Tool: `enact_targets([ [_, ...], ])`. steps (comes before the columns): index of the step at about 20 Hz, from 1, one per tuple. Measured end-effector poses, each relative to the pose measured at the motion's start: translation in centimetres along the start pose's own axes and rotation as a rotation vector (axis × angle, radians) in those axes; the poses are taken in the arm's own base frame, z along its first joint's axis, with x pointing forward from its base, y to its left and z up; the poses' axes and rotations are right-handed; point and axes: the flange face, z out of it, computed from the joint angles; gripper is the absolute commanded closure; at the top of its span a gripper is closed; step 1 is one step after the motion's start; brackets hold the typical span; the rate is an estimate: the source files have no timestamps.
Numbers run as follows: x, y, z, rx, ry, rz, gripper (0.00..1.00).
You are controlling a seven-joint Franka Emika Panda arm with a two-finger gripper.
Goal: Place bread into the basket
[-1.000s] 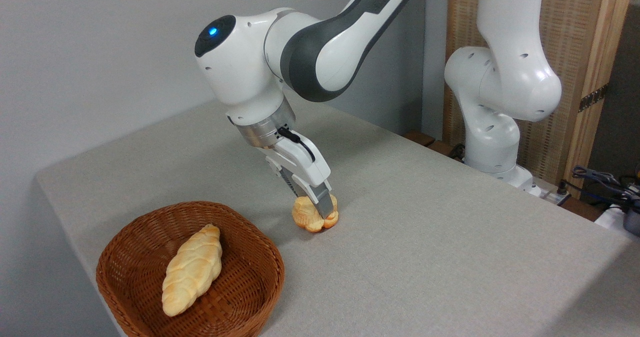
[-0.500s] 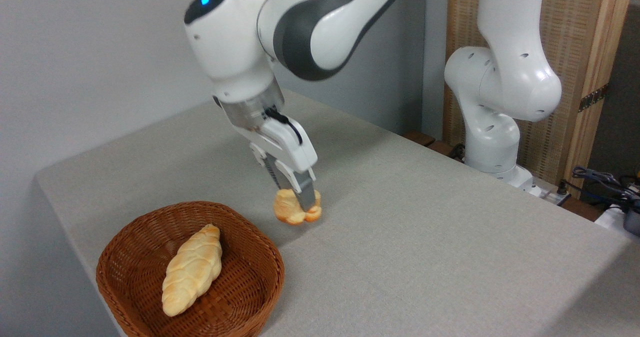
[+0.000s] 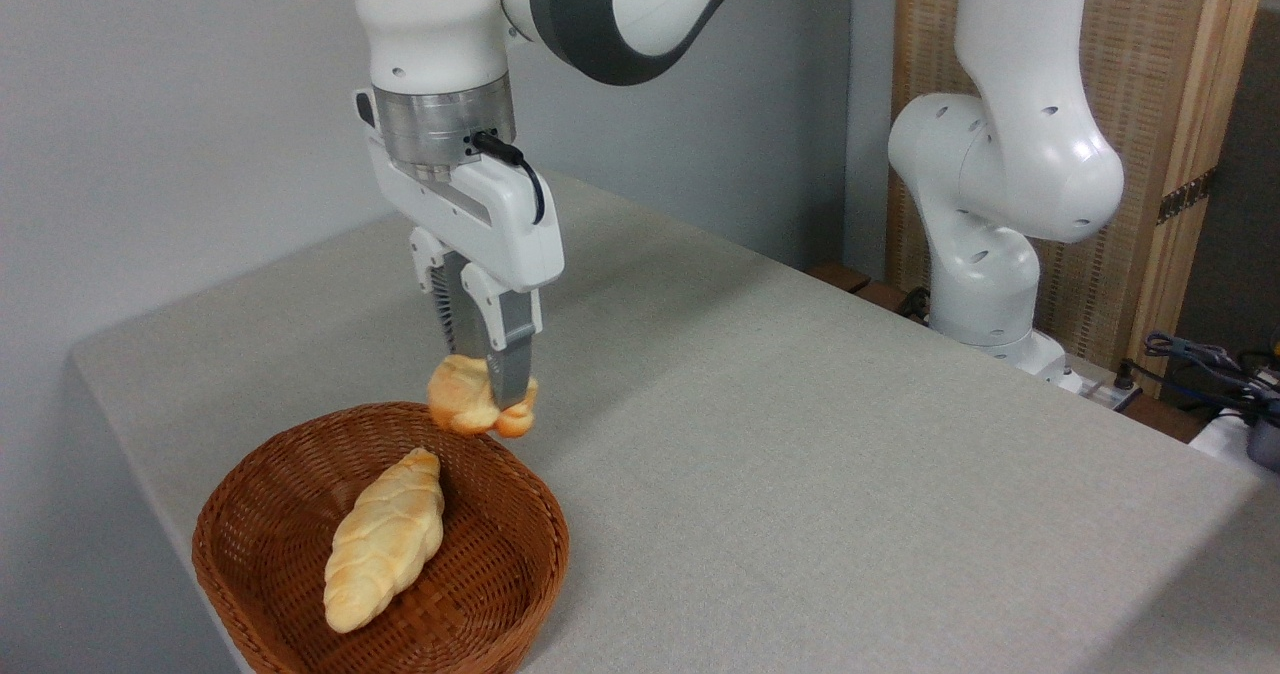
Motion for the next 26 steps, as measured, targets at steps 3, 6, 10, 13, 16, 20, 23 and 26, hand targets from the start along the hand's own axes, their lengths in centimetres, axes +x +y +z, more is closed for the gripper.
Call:
enact_targets([
  [3,0.4,-1.2,-0.1,0.047,0.057,-0.012,0.0],
  [6,0.9,-1.6,0.5,0.064,0.077,-0.011,0.0],
  [10,1.2,-1.5,1.0,0.061,0.073,-0.008,0.0],
  [13,1.2,-1.5,1.1,0.06,0.072,-0.005,0.0],
  [16,1.3,-1.5,1.1,0.06,0.072,-0.005,0.0],
  [20,1.3,-1.5,1.0,0.061,0.073,-0.005,0.0],
  [23,1.2,-1.6,0.7,0.065,0.077,-0.008,0.0],
  [26,0.7,-1.5,0.5,0.049,0.056,-0.012,0.0],
])
